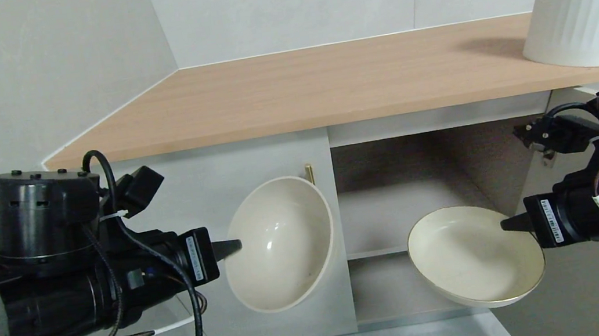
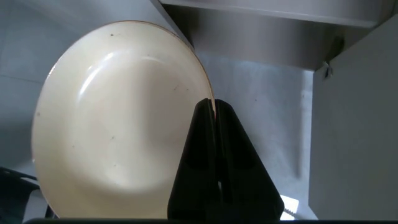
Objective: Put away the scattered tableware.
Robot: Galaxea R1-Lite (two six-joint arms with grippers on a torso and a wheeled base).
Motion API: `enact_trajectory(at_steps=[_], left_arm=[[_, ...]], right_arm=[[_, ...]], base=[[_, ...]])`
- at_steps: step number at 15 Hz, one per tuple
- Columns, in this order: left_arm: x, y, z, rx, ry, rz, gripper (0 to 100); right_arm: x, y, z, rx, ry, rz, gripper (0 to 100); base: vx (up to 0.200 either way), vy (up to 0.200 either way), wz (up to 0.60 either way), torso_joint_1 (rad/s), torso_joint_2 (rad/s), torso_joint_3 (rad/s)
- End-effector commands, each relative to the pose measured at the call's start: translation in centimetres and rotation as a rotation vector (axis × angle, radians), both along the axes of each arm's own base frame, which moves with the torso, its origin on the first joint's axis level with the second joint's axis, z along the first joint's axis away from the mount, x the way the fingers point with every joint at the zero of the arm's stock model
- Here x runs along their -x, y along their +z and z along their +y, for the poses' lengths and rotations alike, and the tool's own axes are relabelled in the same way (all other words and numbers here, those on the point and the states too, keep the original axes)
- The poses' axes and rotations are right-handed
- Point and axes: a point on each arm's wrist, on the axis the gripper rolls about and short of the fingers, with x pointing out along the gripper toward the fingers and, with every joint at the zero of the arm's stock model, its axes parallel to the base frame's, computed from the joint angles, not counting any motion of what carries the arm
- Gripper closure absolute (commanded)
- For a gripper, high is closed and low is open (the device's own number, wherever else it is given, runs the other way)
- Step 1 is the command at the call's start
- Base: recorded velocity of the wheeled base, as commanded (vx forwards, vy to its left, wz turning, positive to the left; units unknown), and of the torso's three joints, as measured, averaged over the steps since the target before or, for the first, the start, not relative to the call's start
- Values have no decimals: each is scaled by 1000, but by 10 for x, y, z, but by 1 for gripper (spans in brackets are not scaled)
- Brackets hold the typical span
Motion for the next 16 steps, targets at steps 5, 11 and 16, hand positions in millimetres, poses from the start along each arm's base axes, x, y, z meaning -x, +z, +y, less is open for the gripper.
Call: enact_trajectory(at_steps=[5, 11, 16], left_arm=[[-3, -13, -10, -37, -30, 72, 100], [0, -23, -16, -123, -60, 231, 100], [0, -25, -17, -127, -64, 237, 100]], right_arm=[[-29, -33, 14, 71, -28, 87, 100], [-100, -110, 26, 20, -206, 119, 100], [-143, -173, 16, 32, -342, 32, 100]], base=[[0, 0, 0, 0, 0, 0], [0, 0, 0, 0, 0, 0], [0, 0, 0, 0, 0, 0]])
